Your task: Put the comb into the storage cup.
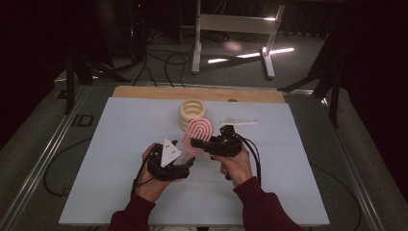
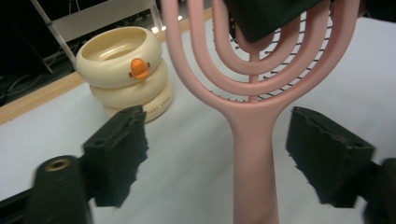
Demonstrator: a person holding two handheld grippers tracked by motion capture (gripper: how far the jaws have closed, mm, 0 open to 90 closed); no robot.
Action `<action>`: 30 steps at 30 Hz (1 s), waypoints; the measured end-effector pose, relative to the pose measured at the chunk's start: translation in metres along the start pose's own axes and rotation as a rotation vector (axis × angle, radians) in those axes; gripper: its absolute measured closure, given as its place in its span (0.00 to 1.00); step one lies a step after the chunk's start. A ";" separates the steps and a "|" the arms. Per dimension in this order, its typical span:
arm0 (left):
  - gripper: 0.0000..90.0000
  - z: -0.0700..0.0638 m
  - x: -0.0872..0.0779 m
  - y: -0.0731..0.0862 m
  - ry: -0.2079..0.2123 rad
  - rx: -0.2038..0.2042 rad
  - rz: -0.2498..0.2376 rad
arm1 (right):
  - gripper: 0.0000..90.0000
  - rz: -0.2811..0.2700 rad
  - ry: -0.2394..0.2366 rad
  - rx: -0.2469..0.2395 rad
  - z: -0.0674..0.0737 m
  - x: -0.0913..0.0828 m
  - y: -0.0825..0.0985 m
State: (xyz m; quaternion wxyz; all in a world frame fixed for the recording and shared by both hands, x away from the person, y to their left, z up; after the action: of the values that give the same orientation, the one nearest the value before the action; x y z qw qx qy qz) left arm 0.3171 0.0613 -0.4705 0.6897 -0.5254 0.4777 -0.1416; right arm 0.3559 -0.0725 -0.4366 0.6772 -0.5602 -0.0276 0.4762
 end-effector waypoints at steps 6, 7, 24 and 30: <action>0.12 0.002 -0.006 0.000 0.014 -0.020 -0.001 | 0.71 0.001 0.007 -0.004 -0.001 0.000 -0.001; 0.10 0.002 -0.006 0.000 0.014 -0.020 -0.001 | 0.71 0.001 0.007 -0.004 -0.001 0.000 -0.001; 0.00 0.033 -0.054 0.026 -0.007 -0.120 -0.090 | 0.71 -0.001 0.022 -0.014 -0.002 -0.001 -0.012; 0.00 0.041 -0.066 0.039 -0.039 -0.129 -0.117 | 0.71 -0.010 0.023 -0.013 -0.001 -0.002 -0.018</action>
State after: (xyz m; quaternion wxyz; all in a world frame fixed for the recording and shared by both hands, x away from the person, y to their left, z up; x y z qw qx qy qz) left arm 0.3050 0.1471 -0.4704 0.6541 -0.5986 0.4406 -0.1404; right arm 0.3665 -0.0731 -0.4225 0.6763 -0.5697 -0.0257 0.4663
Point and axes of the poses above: each handheld gripper's, and its own axes: x roughly forward along the jaws, y roughly out of its underside, z roughly to its left, the point moved 6 cm from there along x, roughly forward along the jaws, and after that the axes turned 15 degrees about y, right-handed, at the moved point
